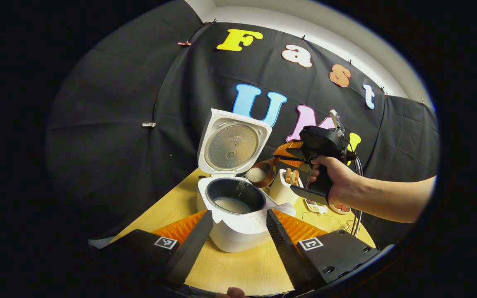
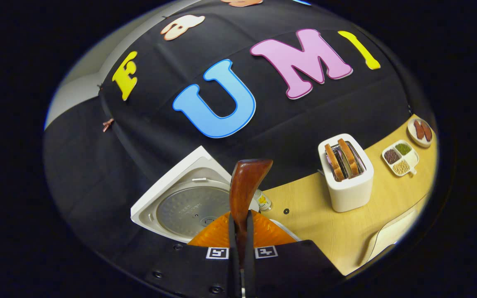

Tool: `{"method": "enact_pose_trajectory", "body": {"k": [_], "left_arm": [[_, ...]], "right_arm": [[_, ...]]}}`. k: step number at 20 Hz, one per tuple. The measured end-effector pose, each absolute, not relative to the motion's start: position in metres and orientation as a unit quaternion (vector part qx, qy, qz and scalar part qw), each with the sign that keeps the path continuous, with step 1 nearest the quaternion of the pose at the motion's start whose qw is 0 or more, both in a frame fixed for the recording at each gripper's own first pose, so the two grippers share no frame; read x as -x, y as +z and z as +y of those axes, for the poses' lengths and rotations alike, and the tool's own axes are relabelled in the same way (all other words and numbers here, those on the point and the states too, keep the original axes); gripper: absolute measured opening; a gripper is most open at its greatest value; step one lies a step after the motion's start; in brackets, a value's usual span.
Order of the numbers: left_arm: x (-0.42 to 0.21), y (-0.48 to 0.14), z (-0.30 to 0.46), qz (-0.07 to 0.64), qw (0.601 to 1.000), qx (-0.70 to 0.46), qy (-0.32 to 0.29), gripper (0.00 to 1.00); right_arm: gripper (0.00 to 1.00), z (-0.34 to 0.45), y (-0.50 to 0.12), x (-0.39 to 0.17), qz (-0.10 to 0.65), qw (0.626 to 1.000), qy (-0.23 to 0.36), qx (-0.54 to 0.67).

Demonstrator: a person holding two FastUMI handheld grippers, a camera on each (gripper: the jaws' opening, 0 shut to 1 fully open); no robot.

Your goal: Close the left gripper, press the button to open the rice cooker; take a wooden spoon from the chopstick holder with the right hand, scoop a spoonful of rice and pour it into the rice cooker, then put the wooden spoon back into the chopstick holder.

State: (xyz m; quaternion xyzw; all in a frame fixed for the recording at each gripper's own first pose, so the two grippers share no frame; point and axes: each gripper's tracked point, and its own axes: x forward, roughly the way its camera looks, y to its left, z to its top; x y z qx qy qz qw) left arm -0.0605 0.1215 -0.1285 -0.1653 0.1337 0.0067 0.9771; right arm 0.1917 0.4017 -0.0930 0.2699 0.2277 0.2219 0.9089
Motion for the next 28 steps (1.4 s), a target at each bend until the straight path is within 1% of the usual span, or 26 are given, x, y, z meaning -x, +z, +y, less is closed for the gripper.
{"method": "enact_pose_trajectory", "body": {"k": [6,12,16,17,18,21,24,28], "left_arm": [[0.059,-0.134,0.127,0.135,0.976,0.168,0.014,0.91],[0.058,-0.137,0.125,0.136,0.976,0.171,0.013,0.91],[0.057,-0.137,0.119,0.135,0.976,0.174,0.010,0.91],[0.057,-0.139,0.118,0.134,0.976,0.173,0.009,0.91],[0.057,-0.138,0.117,0.134,0.976,0.173,0.008,0.91],[0.057,-0.139,0.113,0.134,0.975,0.175,0.005,0.91],[0.055,-0.137,0.112,0.132,0.976,0.172,0.002,0.91],[0.057,-0.135,0.110,0.131,0.977,0.170,0.001,0.91]], "right_arm": [[0.08,0.422,-0.091,-0.188,0.194,0.932,0.262,-0.161],[0.08,0.443,-0.080,-0.176,0.149,0.937,0.312,-0.060],[0.08,0.451,-0.068,-0.164,0.095,0.934,0.343,0.039],[0.13,0.454,-0.063,-0.157,0.078,0.930,0.353,0.069],[0.08,0.456,-0.059,-0.150,0.061,0.925,0.363,0.097],[0.08,0.465,-0.060,-0.138,0.026,0.912,0.377,0.161],[0.08,0.464,-0.058,-0.132,0.029,0.911,0.382,0.155],[0.08,0.450,-0.056,-0.145,0.084,0.929,0.360,0.036]]}}
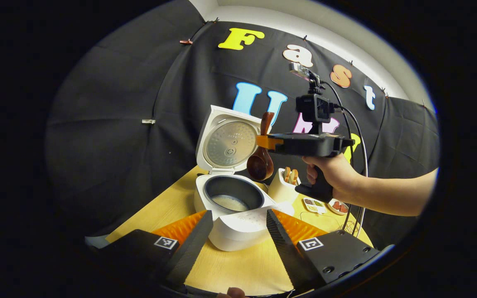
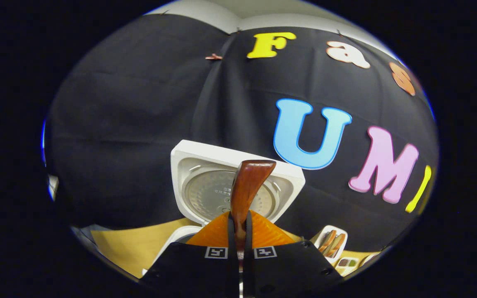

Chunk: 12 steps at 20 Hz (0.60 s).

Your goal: Close the left gripper, press the button to open the rice cooker; take a wooden spoon from the chopstick holder with the right hand, scoop a spoonful of rice and pour it into the rice cooker, then put the wooden spoon back into the chopstick holder.

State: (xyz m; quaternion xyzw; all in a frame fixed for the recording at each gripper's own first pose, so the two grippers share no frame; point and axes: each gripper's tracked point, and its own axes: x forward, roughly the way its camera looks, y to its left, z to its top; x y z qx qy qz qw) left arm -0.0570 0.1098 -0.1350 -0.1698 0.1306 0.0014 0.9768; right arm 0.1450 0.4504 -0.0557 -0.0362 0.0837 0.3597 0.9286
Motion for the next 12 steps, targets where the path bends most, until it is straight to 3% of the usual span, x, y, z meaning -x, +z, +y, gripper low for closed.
{"method": "enact_pose_trajectory", "body": {"k": [5,12], "left_arm": [[0.063,-0.137,0.106,0.131,0.977,0.167,-0.001,0.91],[0.067,-0.130,0.094,0.131,0.979,0.157,-0.014,0.91]], "right_arm": [[0.08,0.416,-0.063,-0.164,0.163,0.925,0.309,-0.151],[0.08,0.355,-0.034,-0.162,0.187,0.867,0.275,-0.371]]}}
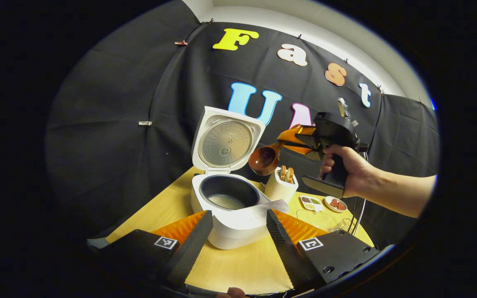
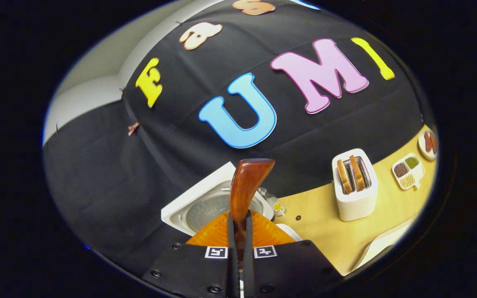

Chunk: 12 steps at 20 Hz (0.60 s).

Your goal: Close the left gripper, press the button to open the rice cooker; take a wooden spoon from the chopstick holder with the right hand, scoop a spoonful of rice and pour it into the rice cooker, then put the wooden spoon back into the chopstick holder.

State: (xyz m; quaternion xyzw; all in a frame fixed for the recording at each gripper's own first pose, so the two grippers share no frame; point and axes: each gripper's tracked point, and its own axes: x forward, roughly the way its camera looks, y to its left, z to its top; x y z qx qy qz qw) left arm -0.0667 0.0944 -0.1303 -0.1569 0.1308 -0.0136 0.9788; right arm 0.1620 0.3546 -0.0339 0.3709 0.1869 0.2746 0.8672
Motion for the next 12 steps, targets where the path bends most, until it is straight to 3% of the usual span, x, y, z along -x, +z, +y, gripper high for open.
{"method": "enact_pose_trajectory", "body": {"k": [6,12], "left_arm": [[0.063,-0.119,0.084,0.126,0.981,0.145,-0.026,0.91],[0.056,-0.109,0.072,0.122,0.984,0.128,-0.037,0.91]], "right_arm": [[0.08,0.260,-0.009,-0.143,0.153,0.849,0.251,-0.440],[0.08,0.142,-0.013,-0.119,0.118,0.884,0.206,-0.402]]}}
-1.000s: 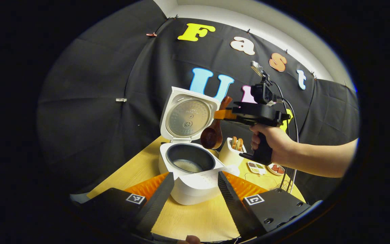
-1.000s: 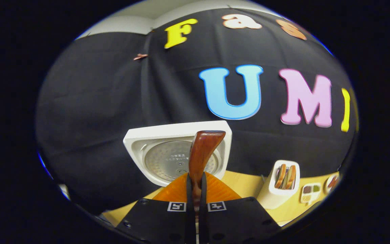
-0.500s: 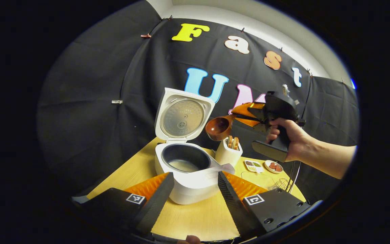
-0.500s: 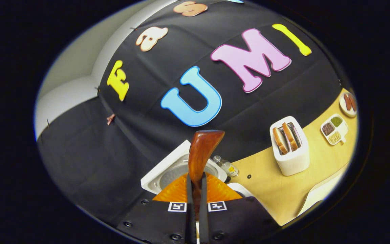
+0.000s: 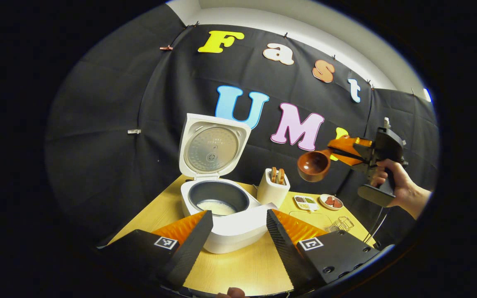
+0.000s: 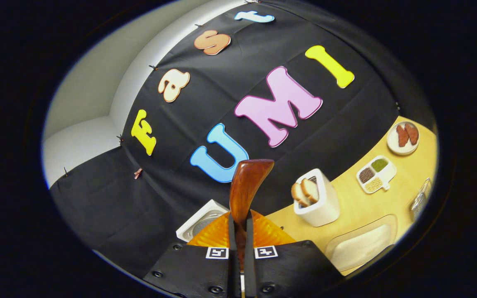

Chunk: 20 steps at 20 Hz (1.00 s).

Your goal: Close the left gripper, press the button to open the rice cooker; take a wooden spoon from the chopstick holder with the right hand, scoop a spoonful of rice and pour it into the rice cooker, then put the wooden spoon back into the chopstick holder.

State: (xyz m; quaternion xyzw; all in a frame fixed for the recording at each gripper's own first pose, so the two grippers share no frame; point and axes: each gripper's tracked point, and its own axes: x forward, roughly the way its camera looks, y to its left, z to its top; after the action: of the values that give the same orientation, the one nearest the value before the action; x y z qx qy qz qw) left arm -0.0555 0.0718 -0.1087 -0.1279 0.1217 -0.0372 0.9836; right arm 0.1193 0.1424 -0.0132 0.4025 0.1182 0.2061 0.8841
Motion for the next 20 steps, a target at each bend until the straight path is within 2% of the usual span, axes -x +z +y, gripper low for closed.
{"method": "enact_pose_trajectory", "body": {"k": [6,12,16,20], "left_arm": [[0.049,-0.105,0.049,0.126,0.983,0.120,-0.051,0.91],[0.041,-0.100,0.029,0.132,0.983,0.116,-0.055,0.91],[0.039,-0.097,0.023,0.138,0.984,0.104,-0.046,0.91],[0.039,-0.090,0.018,0.138,0.985,0.099,-0.033,0.91]], "right_arm": [[0.08,0.005,-0.050,-0.112,0.106,0.934,0.112,-0.322],[0.08,-0.112,-0.137,-0.104,0.147,0.956,0.001,-0.253],[0.08,-0.144,-0.195,-0.121,0.185,0.957,-0.024,-0.220],[0.08,-0.145,-0.235,-0.139,0.216,0.953,-0.017,-0.210]]}}
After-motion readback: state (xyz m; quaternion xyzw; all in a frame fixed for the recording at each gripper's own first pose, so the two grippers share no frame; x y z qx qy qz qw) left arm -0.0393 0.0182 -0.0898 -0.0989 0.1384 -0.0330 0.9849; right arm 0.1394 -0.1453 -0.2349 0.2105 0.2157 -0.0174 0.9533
